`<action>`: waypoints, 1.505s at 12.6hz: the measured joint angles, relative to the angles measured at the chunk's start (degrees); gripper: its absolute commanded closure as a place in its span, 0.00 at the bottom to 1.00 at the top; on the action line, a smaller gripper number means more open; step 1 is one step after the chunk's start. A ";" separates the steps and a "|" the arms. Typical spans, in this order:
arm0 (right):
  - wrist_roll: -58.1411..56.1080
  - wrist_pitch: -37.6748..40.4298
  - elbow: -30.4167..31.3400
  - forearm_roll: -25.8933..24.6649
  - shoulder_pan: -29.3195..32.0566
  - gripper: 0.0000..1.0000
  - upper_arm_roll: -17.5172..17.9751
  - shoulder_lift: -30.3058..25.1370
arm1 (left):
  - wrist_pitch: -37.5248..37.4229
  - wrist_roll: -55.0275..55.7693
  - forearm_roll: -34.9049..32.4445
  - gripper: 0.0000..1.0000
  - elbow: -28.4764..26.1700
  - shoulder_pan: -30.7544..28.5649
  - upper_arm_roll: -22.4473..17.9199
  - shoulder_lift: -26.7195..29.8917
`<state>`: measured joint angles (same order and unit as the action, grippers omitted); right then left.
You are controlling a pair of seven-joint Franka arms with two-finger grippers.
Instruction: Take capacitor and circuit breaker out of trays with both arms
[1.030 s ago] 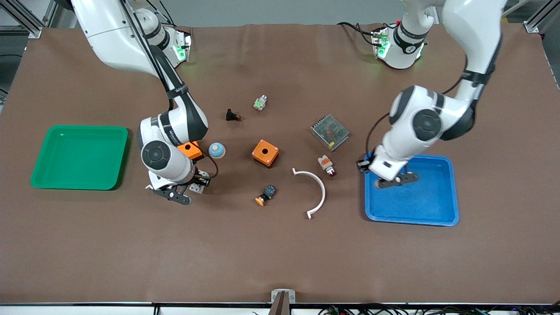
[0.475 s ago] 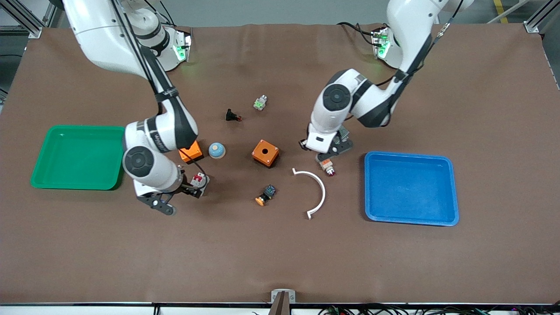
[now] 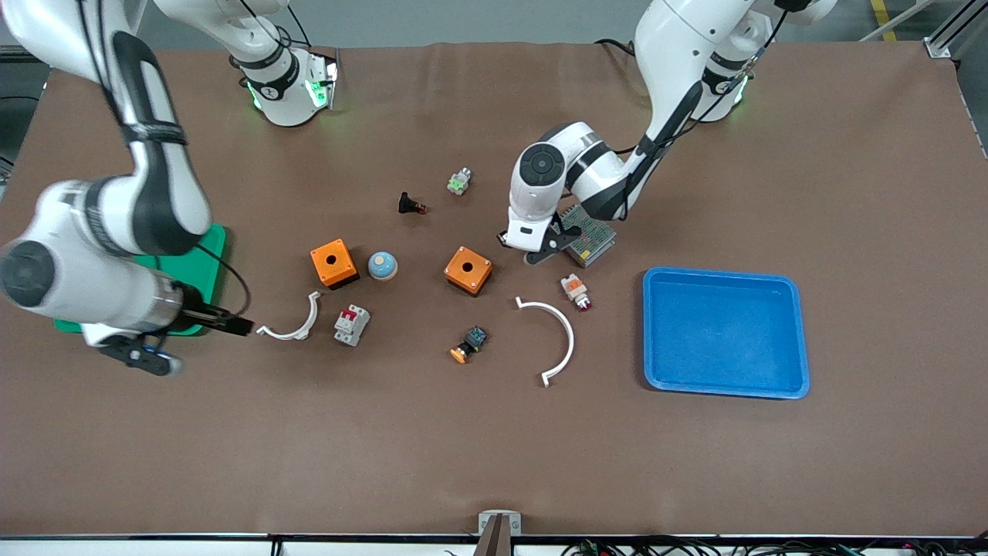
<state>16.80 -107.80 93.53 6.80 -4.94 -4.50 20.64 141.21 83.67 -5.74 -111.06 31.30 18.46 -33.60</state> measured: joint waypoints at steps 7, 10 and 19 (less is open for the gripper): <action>-11.22 3.80 -0.56 0.16 5.30 0.00 -0.02 -12.31 | -2.97 0.81 -0.02 0.00 4.48 -0.21 -1.26 -1.12; -11.24 8.18 -1.78 -2.66 5.33 0.00 -0.44 -17.50 | -18.27 0.79 -6.07 0.00 16.24 -2.64 -3.46 0.74; -9.57 12.96 -6.77 -5.83 5.31 0.00 -0.15 -19.83 | -33.77 -33.50 -14.20 0.00 26.59 -22.66 -3.66 12.60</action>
<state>7.23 -94.84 86.76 0.97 0.36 -4.65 0.80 107.44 50.17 -19.94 -84.47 8.63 14.80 -21.00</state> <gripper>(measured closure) 0.000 0.000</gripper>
